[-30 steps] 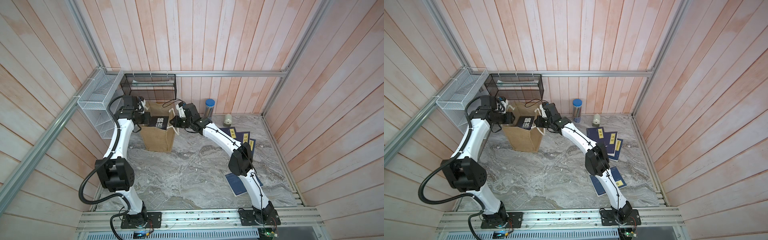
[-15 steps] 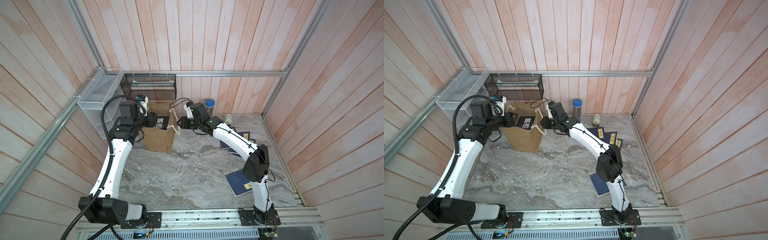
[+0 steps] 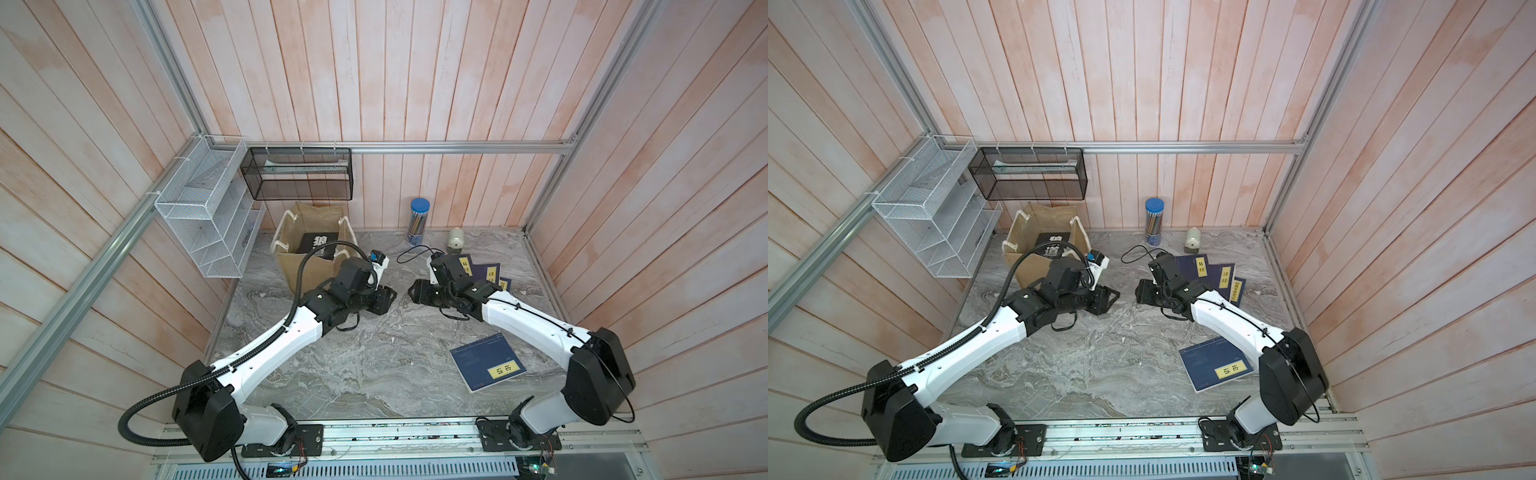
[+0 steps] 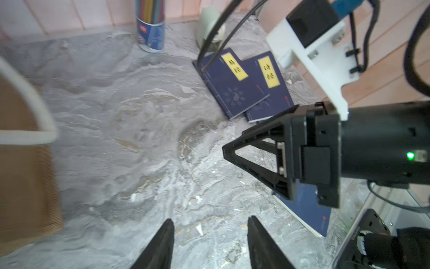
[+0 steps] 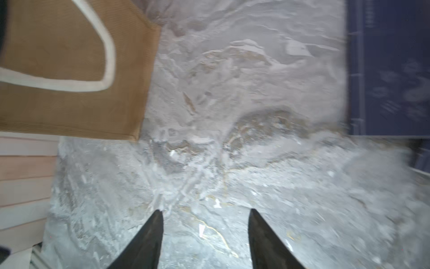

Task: Put the books into the canvas bag
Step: Move the book to the center of the board.

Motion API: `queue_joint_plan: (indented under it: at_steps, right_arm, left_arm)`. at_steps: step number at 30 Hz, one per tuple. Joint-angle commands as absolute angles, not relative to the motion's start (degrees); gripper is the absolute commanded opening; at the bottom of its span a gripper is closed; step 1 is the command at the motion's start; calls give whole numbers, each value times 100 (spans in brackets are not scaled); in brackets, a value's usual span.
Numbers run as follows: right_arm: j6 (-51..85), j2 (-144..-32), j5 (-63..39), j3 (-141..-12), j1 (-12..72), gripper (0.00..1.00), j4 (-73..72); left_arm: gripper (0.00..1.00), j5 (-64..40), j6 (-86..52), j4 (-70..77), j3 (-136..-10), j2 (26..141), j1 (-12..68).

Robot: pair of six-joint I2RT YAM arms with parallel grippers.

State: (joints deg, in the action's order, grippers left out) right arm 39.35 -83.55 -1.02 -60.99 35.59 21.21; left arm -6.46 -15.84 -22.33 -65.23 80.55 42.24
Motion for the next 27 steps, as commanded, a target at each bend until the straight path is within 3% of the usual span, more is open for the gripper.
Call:
queue_joint_plan:
  at_steps: [1, 6, 11, 15, 27]
  right_arm:
    - [4247, -7602, 731, -5480, 3313, 65, 2728]
    - [4416, -6429, 613, -4333, 2139, 72, 3233]
    - [4432, -5446, -231, -3227, 370, 73, 3140]
    - [4482, -5156, -631, -2622, -504, 73, 3125]
    - [5629, -4818, -673, -1919, -721, 75, 3178]
  left_arm:
    - [53, -396, -2004, -1341, -6471, 8554, 4791]
    - [53, -610, -2286, -799, -6833, 9605, 5422]
    - [53, -851, -2337, -782, -7704, 10711, 5895]
    - [53, -1193, -2356, -774, -8390, 11461, 6010]
    - [53, -1688, -2402, -1630, -9864, 12872, 6093]
